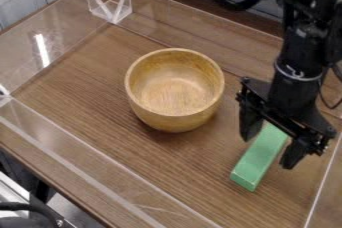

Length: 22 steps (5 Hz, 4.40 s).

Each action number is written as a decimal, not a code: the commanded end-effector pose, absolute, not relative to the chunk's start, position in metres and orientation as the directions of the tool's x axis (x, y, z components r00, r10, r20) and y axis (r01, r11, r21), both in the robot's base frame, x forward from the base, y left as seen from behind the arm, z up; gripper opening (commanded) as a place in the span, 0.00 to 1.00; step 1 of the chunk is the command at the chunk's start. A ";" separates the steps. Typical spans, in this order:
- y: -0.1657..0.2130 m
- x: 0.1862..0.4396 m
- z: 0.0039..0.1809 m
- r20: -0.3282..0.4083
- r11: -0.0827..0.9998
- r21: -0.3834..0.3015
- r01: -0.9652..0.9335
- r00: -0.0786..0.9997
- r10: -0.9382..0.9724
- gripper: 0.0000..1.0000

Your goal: Put the green block in the brown bowl

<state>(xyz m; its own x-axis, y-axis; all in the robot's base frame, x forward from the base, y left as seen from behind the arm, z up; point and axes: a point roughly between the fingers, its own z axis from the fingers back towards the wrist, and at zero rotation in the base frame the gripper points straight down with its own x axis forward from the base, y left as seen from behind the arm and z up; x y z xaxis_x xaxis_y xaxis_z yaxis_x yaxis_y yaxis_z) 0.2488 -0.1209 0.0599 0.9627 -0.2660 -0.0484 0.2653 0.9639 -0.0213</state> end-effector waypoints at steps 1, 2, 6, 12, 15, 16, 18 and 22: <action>-0.128 0.253 0.063 -0.003 0.956 -0.032 0.292 0.956 -0.293 1.00; -0.129 0.256 0.058 0.005 0.951 -0.036 0.307 0.952 -0.307 1.00; -0.124 0.266 0.050 0.015 0.943 -0.050 0.328 0.945 -0.328 1.00; -0.116 0.275 0.055 0.015 0.937 -0.084 0.338 0.941 -0.338 1.00; -0.115 0.273 0.048 0.013 0.934 -0.098 0.344 0.939 -0.344 1.00; -0.114 0.271 0.040 0.014 0.934 -0.099 0.344 0.939 -0.344 1.00; -0.111 0.271 0.025 0.012 0.934 -0.103 0.341 0.940 -0.342 1.00; -0.106 0.267 0.013 0.001 0.939 -0.113 0.326 0.945 -0.328 1.00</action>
<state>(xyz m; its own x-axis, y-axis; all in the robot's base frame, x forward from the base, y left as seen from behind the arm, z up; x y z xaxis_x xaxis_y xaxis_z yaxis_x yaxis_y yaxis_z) 0.2704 -0.1085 0.0120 0.9424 -0.3343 0.0083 0.3331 0.9362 -0.1119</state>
